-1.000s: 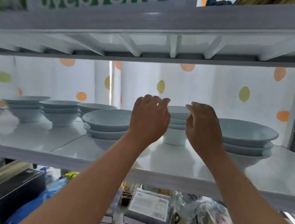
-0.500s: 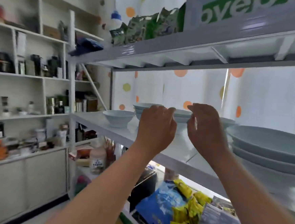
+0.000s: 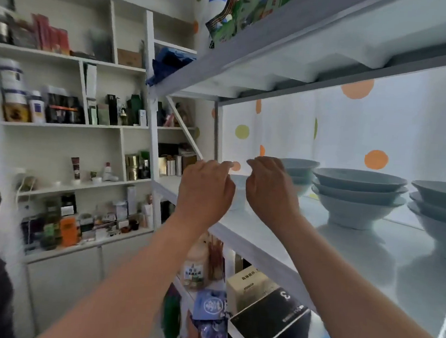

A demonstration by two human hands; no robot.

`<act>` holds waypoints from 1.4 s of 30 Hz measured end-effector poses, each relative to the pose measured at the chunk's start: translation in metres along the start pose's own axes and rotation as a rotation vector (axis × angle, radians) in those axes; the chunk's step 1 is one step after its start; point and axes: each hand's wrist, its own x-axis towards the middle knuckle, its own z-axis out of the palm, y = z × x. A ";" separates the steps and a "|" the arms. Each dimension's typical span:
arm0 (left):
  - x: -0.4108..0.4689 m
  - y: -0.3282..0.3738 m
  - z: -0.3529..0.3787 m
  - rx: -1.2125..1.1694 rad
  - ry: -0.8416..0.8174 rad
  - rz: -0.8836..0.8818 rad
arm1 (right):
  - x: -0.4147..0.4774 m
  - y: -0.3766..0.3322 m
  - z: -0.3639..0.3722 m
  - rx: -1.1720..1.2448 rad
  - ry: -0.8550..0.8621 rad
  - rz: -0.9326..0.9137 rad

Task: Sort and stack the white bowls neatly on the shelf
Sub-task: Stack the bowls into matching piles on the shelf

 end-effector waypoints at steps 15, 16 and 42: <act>0.029 -0.110 0.165 -0.071 -0.388 -0.015 | 0.046 0.053 0.150 -0.206 -0.646 0.043; 0.033 -0.113 0.173 -0.084 -0.390 0.026 | 0.048 0.054 0.154 -0.241 -0.665 0.040; 0.058 -0.077 0.132 -0.307 0.002 0.485 | 0.033 0.052 0.076 -0.306 -0.317 0.105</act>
